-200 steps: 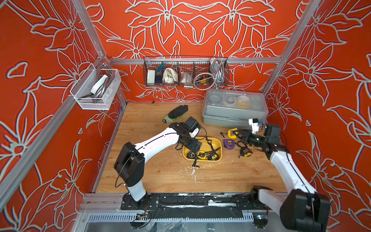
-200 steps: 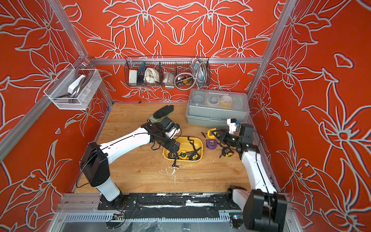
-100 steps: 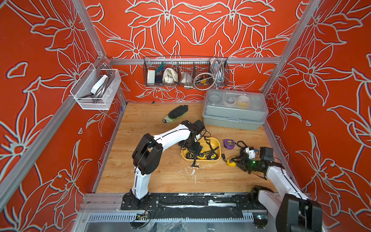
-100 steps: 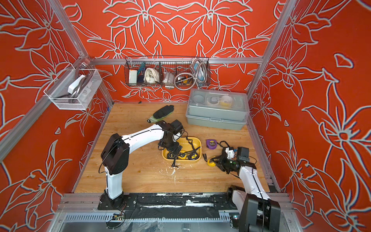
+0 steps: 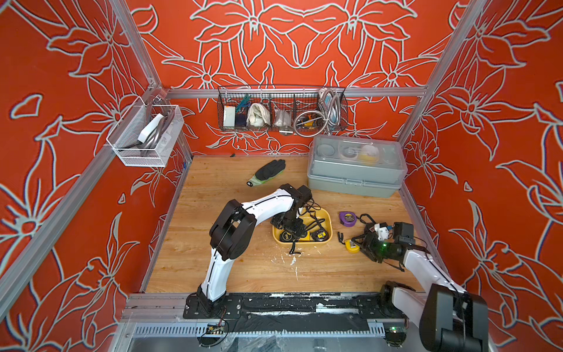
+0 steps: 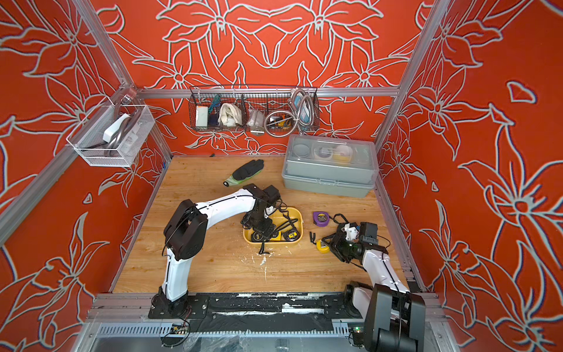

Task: Take the tape measure out of the storage box
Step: Place the tape measure at the center of the board, then pick up the tape measure from the storage box.

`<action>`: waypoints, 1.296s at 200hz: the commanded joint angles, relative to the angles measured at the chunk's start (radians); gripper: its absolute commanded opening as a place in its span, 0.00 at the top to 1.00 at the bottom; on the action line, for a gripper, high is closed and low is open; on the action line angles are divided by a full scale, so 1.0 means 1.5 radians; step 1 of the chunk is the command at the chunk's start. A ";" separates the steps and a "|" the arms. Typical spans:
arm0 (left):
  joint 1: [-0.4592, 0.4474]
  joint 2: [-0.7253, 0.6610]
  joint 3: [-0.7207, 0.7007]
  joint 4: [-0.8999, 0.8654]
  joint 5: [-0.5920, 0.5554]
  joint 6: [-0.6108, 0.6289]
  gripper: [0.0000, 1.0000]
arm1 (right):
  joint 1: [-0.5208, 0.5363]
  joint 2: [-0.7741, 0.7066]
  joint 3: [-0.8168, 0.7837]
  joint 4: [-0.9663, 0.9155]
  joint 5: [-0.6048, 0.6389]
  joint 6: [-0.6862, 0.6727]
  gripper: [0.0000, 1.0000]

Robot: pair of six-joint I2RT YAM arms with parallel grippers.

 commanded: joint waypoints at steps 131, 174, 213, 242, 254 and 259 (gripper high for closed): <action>-0.007 0.053 0.015 -0.033 -0.013 -0.023 0.37 | -0.004 -0.059 0.145 -0.062 0.004 -0.033 0.00; -0.006 0.059 0.059 -0.027 -0.032 -0.025 0.52 | -0.002 -0.069 0.135 -0.051 -0.007 -0.023 0.00; 0.007 0.059 0.097 -0.009 -0.064 -0.036 0.44 | 0.003 -0.078 0.126 -0.042 -0.011 -0.016 0.00; 0.023 0.080 0.108 -0.009 -0.050 -0.042 0.34 | 0.006 -0.083 0.118 -0.043 -0.010 -0.018 0.00; 0.024 0.089 0.104 -0.008 -0.048 -0.041 0.30 | 0.006 -0.086 0.115 -0.043 -0.010 -0.019 0.00; 0.024 0.091 0.102 -0.009 -0.048 -0.041 0.30 | 0.006 -0.087 0.114 -0.043 -0.011 -0.019 0.00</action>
